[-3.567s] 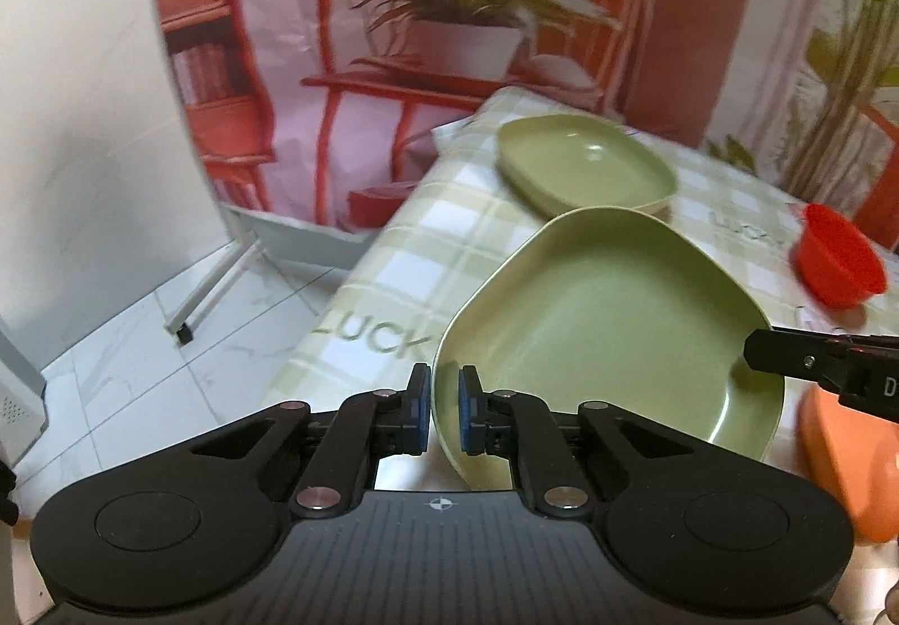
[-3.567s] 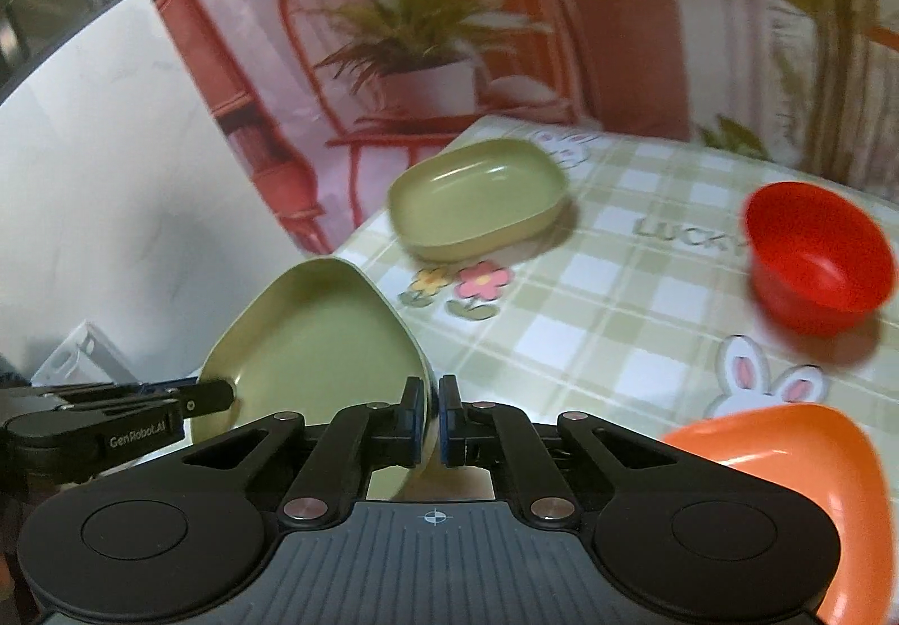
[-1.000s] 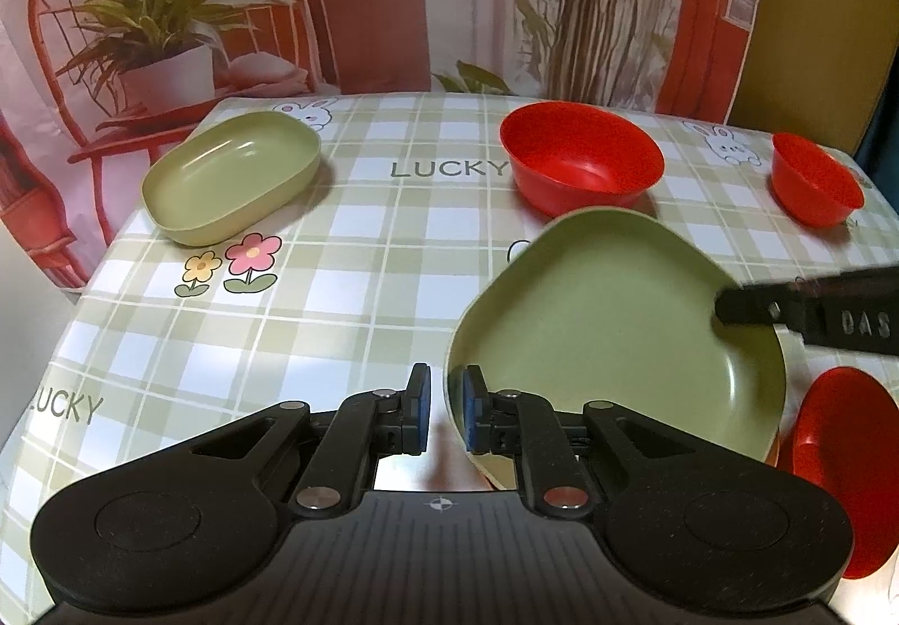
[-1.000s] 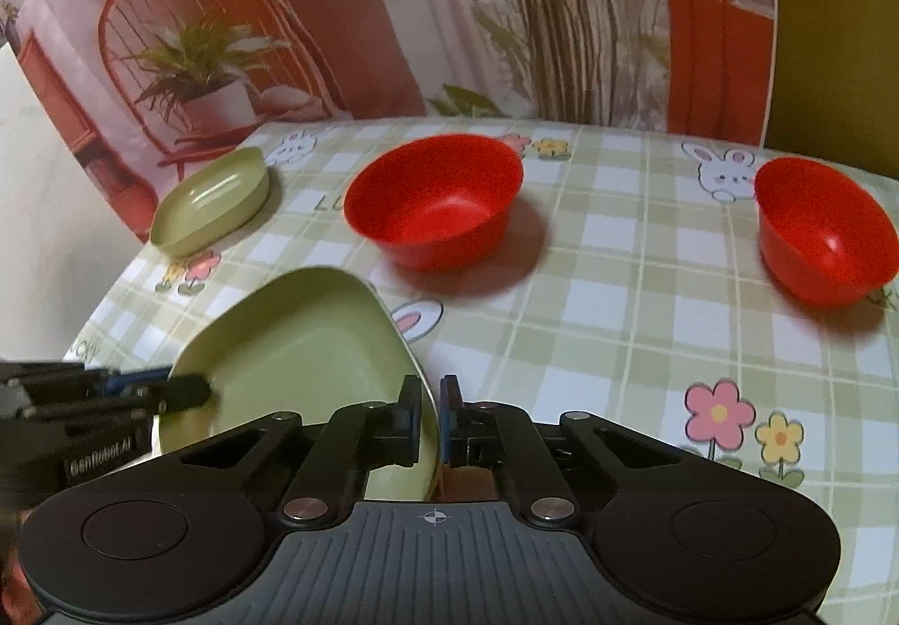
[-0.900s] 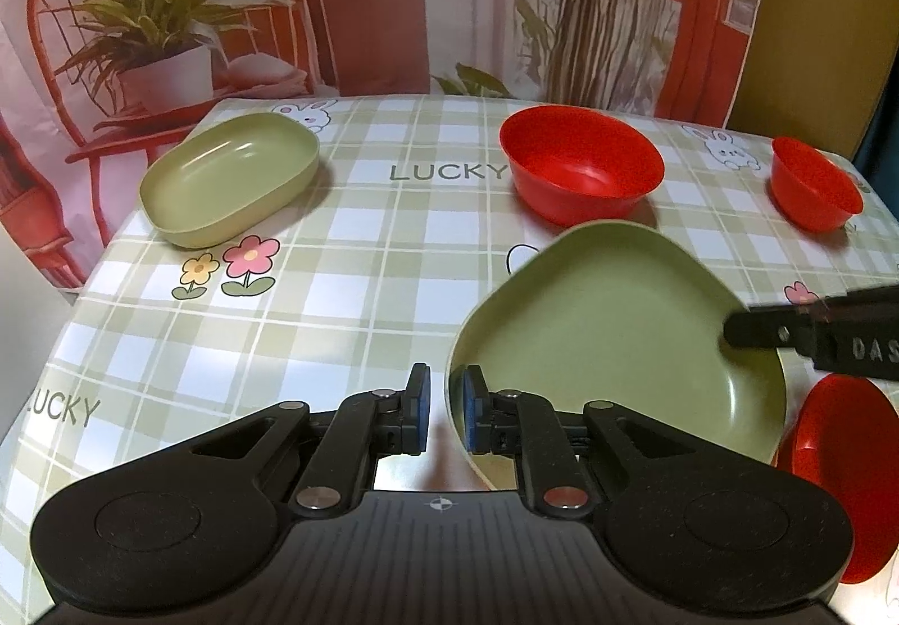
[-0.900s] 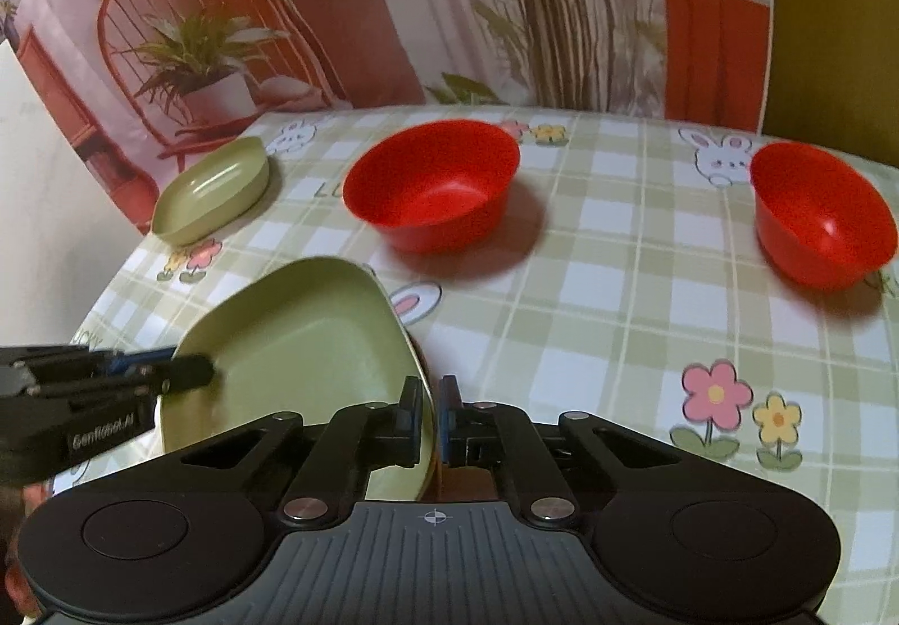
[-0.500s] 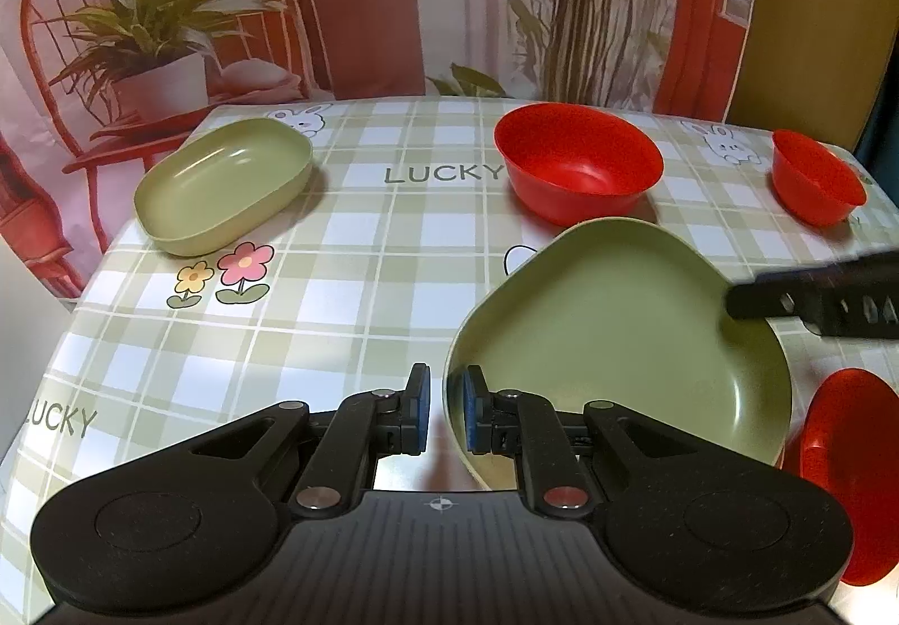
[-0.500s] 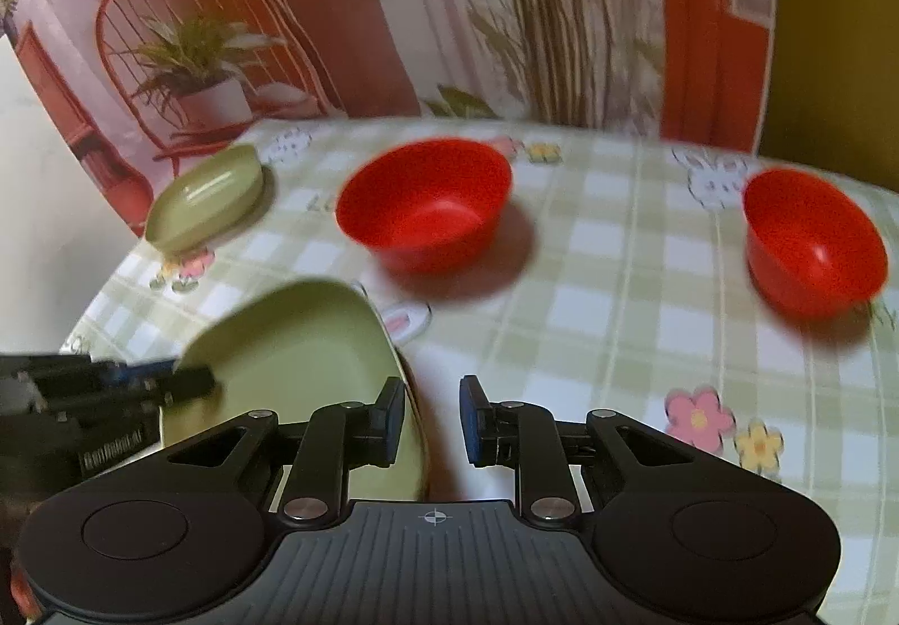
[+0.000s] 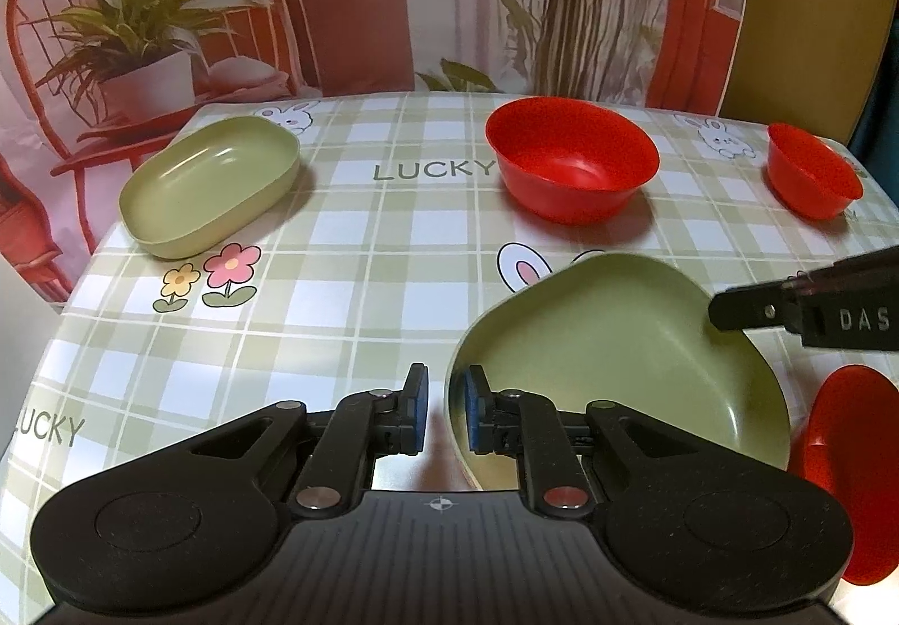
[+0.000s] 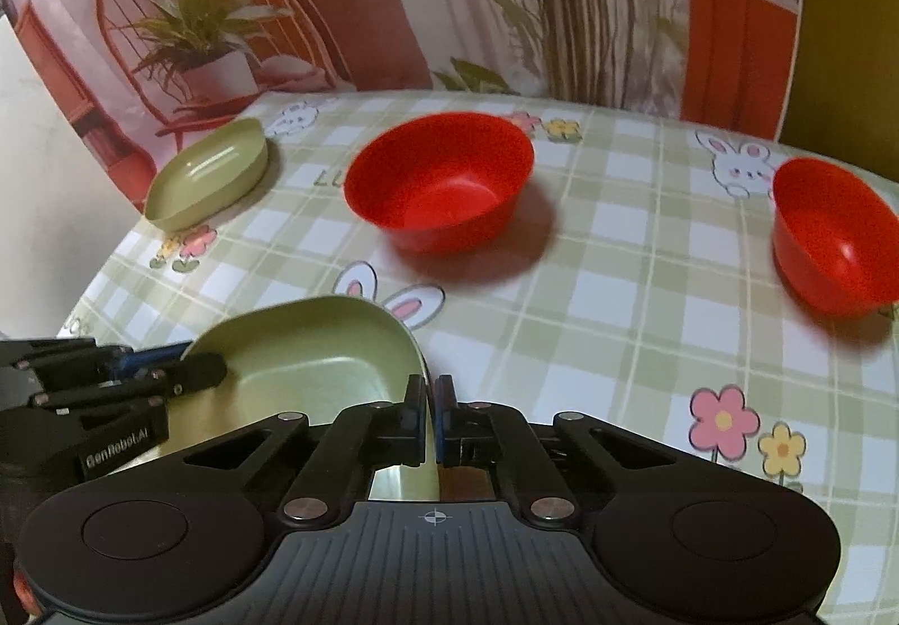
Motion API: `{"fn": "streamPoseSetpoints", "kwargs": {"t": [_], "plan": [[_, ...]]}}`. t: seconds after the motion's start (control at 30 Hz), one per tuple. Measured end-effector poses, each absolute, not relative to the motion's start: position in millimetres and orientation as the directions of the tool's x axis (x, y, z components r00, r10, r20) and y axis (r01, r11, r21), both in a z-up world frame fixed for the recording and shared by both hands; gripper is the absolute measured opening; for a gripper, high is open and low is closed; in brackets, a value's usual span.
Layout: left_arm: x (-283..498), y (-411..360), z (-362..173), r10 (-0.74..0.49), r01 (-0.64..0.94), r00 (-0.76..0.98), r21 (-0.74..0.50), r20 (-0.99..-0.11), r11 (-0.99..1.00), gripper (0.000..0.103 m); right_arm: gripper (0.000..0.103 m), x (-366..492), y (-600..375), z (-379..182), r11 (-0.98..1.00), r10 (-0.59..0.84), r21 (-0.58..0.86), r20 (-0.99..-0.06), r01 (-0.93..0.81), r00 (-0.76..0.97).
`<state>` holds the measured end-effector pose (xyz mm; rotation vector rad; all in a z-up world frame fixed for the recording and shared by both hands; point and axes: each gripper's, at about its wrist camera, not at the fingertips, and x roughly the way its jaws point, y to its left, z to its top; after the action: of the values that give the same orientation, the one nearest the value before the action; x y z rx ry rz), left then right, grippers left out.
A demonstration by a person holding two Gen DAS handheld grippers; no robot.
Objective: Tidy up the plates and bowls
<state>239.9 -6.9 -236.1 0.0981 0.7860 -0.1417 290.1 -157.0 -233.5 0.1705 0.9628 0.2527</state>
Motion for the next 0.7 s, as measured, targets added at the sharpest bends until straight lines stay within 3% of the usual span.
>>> {"fn": "streamPoseSetpoints", "kwargs": {"t": [0.13, 0.3, 0.7], "plan": [[240, -4, -236, -0.086, 0.155, 0.7, 0.033, -0.709, 0.987, 0.024, 0.004, 289, -153, -232, 0.964, 0.267, 0.231, -0.793, -0.135, 0.547], [234, 5, -229, -0.103, 0.134, 0.707, -0.011, -0.7, 0.991, 0.03, 0.021, 288, -149, -226, 0.969, 0.245, 0.192, -0.786, -0.153, 0.567], [223, -3, -239, -0.133, 0.166, 0.682, -0.025, -0.719, 0.986, 0.034, 0.027, 294, -127, -241, 0.97, 0.215, 0.119, -0.83, -0.214, 0.514]]}}
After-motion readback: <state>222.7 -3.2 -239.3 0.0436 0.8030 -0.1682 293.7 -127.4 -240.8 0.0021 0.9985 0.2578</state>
